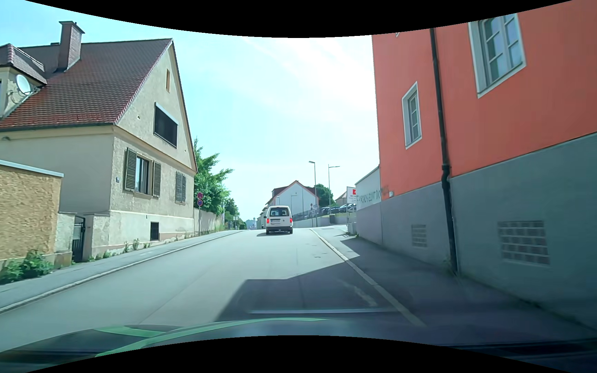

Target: Follow the waypoints while adhering to traffic rules and regulations

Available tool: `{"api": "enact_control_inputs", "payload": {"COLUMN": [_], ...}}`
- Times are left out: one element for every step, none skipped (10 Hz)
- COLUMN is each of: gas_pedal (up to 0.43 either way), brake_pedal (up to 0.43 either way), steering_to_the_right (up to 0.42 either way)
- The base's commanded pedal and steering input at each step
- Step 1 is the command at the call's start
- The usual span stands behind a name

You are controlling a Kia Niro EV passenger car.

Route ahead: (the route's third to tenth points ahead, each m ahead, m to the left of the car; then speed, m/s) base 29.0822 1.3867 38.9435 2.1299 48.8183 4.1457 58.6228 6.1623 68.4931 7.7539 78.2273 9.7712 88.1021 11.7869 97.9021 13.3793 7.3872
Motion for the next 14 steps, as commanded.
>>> {"api": "enact_control_inputs", "payload": {"gas_pedal": [0.138,0.138,0.138,0.138,0.138,0.138,0.15,0.15,0.15,0.15,0.15,0.15,0.15,0.15], "brake_pedal": [0.0,0.0,0.0,0.0,0.0,0.0,0.0,0.0,0.0,0.0,0.0,0.0,0.0,0.0], "steering_to_the_right": [-0.012,-0.013,-0.013,-0.013,-0.013,-0.014,-0.014,-0.014,-0.015,-0.015,-0.015,-0.015,-0.016,-0.017]}}
